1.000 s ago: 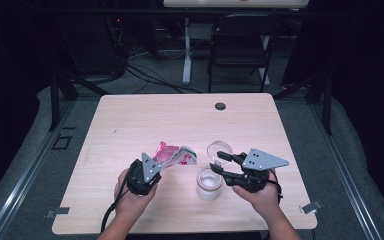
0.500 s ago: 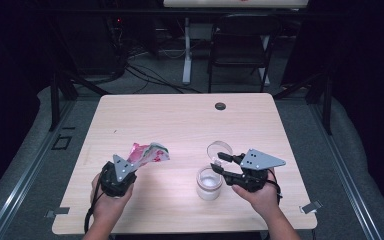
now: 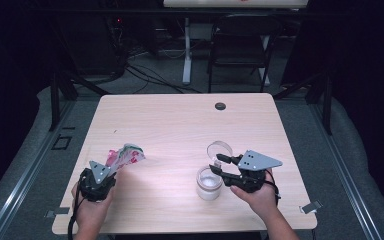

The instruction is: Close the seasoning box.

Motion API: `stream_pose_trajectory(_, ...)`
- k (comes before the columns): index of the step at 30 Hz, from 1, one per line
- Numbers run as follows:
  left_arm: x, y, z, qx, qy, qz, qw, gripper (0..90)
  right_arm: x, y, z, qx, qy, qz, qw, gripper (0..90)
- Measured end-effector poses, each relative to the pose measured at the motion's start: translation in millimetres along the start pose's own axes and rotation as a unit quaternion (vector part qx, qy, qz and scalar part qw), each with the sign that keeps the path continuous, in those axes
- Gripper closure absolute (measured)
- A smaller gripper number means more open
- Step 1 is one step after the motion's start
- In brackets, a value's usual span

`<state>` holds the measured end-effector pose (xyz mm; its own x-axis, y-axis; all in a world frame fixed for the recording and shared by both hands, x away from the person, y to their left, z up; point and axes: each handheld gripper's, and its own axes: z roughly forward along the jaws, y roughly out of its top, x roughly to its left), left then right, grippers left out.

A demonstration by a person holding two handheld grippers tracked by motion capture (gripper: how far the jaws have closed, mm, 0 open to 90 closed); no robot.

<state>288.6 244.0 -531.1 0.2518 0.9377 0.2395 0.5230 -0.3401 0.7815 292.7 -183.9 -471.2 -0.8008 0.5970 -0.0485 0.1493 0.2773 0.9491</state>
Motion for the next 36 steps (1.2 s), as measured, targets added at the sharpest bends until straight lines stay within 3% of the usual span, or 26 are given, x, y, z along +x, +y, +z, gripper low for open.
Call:
stream_pose_trajectory(16,14.9,-12.9,14.4,0.018,0.013,-0.036,0.9991,72.6,-1.3,-1.8,0.6,0.002,0.0,0.002,1.0,56.0)
stream_pose_trajectory(23,15.9,-17.6,22.7,0.034,0.025,-0.031,0.9986,71.8,-1.7,-2.2,0.8,0.001,-0.001,0.003,1.0,55.3)
stream_pose_trajectory(29,15.1,-21.6,29.4,0.056,0.005,-0.034,0.9978,68.3,-1.5,-2.6,1.2,0.002,-0.001,0.005,1.0,55.1)
stream_pose_trajectory(36,13.6,-21.9,29.7,0.057,-0.013,-0.038,0.9976,62.3,-1.7,-3.0,1.8,0.003,-0.001,0.005,1.0,54.9)
